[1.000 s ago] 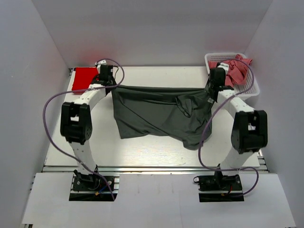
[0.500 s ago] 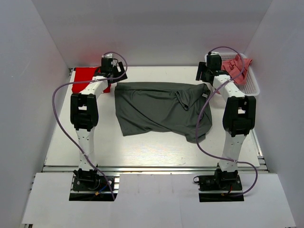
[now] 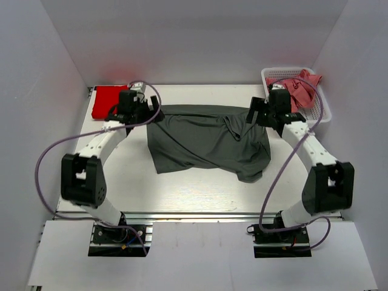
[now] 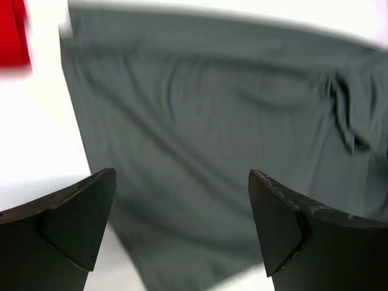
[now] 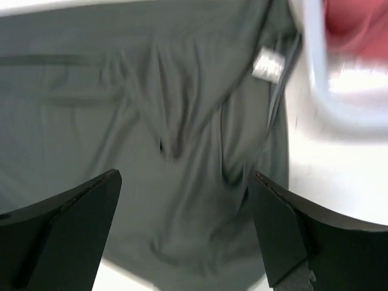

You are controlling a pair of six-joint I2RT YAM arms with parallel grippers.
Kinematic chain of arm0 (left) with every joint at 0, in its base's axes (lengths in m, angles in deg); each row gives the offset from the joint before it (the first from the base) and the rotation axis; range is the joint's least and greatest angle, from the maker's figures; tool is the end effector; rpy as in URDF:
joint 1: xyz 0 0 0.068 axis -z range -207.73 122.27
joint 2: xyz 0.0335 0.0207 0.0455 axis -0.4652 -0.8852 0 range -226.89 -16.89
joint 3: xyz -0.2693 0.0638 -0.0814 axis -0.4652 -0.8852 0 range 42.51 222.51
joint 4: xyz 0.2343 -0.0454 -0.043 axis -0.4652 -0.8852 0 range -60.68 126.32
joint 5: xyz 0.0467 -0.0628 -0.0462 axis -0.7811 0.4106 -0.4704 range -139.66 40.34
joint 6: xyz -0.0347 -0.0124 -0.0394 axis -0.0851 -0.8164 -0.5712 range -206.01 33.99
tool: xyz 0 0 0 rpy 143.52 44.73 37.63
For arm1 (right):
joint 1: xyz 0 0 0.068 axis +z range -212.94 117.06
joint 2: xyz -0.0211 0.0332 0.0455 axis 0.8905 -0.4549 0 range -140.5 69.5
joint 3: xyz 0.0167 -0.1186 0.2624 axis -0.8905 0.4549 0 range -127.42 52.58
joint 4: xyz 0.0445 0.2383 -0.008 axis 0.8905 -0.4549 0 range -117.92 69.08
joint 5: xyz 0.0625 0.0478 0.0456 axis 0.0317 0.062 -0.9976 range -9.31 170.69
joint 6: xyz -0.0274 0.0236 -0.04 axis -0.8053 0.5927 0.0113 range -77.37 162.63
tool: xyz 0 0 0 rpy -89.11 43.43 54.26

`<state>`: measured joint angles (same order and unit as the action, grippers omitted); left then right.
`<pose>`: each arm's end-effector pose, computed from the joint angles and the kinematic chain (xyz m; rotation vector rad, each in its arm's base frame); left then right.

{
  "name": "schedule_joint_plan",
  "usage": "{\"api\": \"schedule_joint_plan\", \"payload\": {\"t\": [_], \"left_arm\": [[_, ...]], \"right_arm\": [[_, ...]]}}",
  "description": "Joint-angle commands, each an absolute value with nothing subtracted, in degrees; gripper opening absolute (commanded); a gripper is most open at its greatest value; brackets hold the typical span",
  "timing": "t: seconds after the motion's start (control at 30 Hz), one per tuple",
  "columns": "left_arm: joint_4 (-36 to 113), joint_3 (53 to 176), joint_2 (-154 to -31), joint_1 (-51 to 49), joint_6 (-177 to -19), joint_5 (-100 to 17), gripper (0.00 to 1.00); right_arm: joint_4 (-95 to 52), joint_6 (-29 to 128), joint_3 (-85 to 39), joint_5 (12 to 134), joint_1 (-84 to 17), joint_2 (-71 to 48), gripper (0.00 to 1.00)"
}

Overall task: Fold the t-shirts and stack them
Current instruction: Flatten out the tshirt

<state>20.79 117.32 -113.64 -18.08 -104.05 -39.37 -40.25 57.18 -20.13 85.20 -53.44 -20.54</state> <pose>0.3639 -0.0682 0.2972 -0.0649 2.2516 -0.4626 0.3363 0.0534 0.3186 0.1412 2.2077 0.1462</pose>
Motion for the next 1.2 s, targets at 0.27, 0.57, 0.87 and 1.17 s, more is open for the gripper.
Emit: {"api": "schedule_joint_plan", "payload": {"t": [0.27,0.57,0.87,1.17], "left_arm": [[17.25,85.59,-94.50,-11.30,-110.00,-35.78,1.00],[19.17,79.60,-93.89,-6.72,-110.62,-38.84,0.84],[20.85,81.53,-101.09,-3.03,-110.62,-45.87,0.65],[20.68,84.96,-105.31,-1.18,-110.62,-48.16,0.23]], "right_arm": [[-52.82,67.41,6.33,87.28,-50.81,1.19,0.90],[-54.24,74.89,19.43,88.51,-51.16,6.93,0.84],[-45.98,76.21,20.41,90.35,-51.25,2.80,0.72],[-40.18,74.80,20.84,86.41,-51.07,-1.95,0.23]]}}
